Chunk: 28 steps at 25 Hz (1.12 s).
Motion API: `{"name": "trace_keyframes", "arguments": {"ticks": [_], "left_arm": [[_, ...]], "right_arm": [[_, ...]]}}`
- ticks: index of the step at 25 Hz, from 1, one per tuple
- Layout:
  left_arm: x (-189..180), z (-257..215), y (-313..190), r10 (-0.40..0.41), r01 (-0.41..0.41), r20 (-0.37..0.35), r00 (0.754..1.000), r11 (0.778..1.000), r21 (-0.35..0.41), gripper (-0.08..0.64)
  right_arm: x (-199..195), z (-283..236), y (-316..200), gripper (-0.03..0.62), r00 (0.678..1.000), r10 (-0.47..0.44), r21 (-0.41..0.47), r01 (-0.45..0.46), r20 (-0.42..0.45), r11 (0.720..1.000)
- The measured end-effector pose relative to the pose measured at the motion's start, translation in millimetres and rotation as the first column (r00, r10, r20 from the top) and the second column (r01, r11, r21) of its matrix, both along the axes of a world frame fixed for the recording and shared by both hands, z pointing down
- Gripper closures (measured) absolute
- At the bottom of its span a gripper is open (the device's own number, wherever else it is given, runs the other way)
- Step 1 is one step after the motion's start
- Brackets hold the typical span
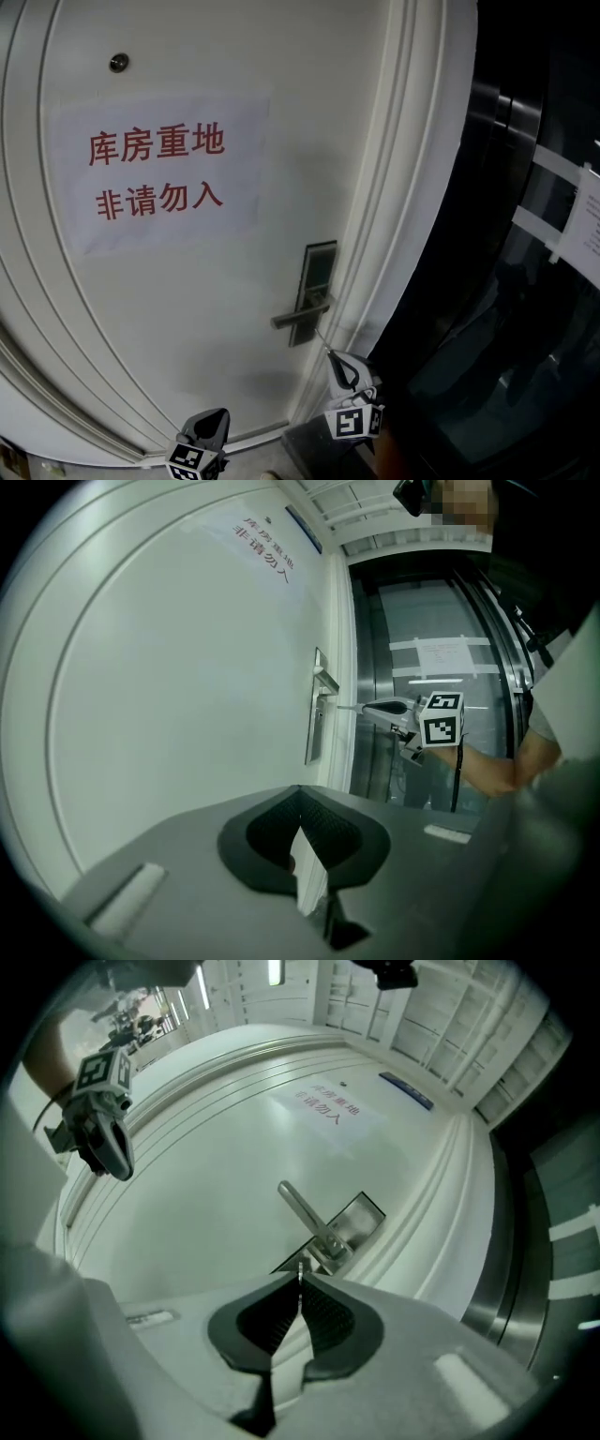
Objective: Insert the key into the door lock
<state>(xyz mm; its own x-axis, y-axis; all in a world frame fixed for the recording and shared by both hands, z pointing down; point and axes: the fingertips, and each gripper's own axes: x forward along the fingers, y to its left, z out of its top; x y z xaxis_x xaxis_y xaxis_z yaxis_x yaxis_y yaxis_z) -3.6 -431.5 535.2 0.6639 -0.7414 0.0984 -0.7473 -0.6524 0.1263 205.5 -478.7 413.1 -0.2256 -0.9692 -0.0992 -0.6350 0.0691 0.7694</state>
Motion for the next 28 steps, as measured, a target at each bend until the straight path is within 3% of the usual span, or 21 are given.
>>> {"name": "trace_keyframes", "arguments": {"ticks": [12,28], "left_arm": [[-4,2,-13,-0.052,0.051,-0.011,0.999,0.999,-0.008,0.558],[-1,4,-29,-0.085,0.085,-0.028,0.996,0.996,-0.005,0.558]], "right_arm": [[-1,15,-34,0.581,0.971,0.043,0.025,-0.039,-0.233,0.999],[2,24,-58,0.581,0.938,0.051,0.026,-0.044,-0.344,0.999]]}}
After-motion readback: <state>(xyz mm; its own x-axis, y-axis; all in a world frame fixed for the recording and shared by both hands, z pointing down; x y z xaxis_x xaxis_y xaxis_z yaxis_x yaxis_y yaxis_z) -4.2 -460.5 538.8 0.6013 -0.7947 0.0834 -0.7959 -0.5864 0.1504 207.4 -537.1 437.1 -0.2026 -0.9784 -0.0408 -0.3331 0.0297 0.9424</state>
